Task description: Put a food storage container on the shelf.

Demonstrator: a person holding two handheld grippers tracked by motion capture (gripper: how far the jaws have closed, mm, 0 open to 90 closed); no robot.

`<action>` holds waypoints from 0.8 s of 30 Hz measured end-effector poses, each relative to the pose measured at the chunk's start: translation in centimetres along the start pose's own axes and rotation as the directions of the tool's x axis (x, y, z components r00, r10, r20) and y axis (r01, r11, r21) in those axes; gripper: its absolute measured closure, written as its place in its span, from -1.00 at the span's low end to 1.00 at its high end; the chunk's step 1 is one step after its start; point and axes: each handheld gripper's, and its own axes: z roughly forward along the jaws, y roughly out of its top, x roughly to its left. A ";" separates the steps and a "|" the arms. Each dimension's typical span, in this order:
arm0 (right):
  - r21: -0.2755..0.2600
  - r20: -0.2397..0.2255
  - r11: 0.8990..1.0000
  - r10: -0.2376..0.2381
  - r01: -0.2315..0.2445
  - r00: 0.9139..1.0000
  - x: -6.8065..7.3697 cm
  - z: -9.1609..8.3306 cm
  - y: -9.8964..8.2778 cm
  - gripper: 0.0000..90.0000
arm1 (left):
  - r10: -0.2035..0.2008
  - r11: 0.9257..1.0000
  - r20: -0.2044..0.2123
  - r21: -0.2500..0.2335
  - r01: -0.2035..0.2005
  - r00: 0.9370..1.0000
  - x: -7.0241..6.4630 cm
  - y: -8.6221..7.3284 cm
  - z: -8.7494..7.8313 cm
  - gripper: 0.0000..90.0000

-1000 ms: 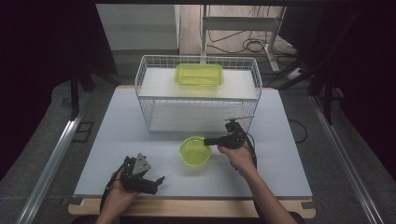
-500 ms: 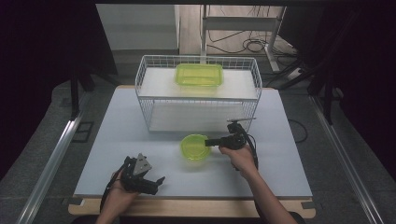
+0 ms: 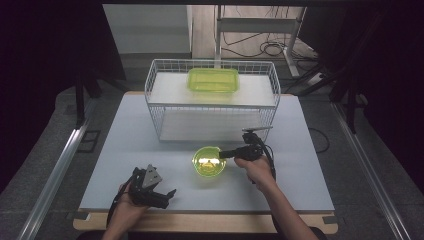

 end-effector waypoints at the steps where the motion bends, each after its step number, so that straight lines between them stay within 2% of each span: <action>1: 0.003 -0.004 1.000 -0.004 0.004 1.000 0.0 0.0 0.0 0.80 | 0.001 1.000 0.000 0.000 -0.001 1.000 0.0 0.0 0.0 -0.98; 5: -0.010 -0.023 1.000 -0.006 0.006 1.000 0.1 -0.3 -0.1 0.80 | 0.002 1.000 -0.001 0.000 -0.002 1.000 0.0 0.0 0.0 -0.98; 10: -0.038 -0.045 0.999 -0.021 0.019 0.999 1.1 -1.2 0.1 0.80 | -0.004 1.000 0.000 -0.001 0.004 1.000 0.0 0.0 0.0 -0.98; 17: -0.085 -0.073 0.995 -0.062 0.055 0.995 3.8 -3.5 0.8 0.80 | -0.030 0.999 0.008 -0.025 0.030 1.000 0.2 0.1 -0.3 -0.99; 24: -0.143 -0.083 0.986 -0.102 0.090 0.991 6.8 -6.0 2.4 0.80 | -0.021 0.999 0.006 -0.025 0.021 1.000 0.2 0.2 -0.5 -1.00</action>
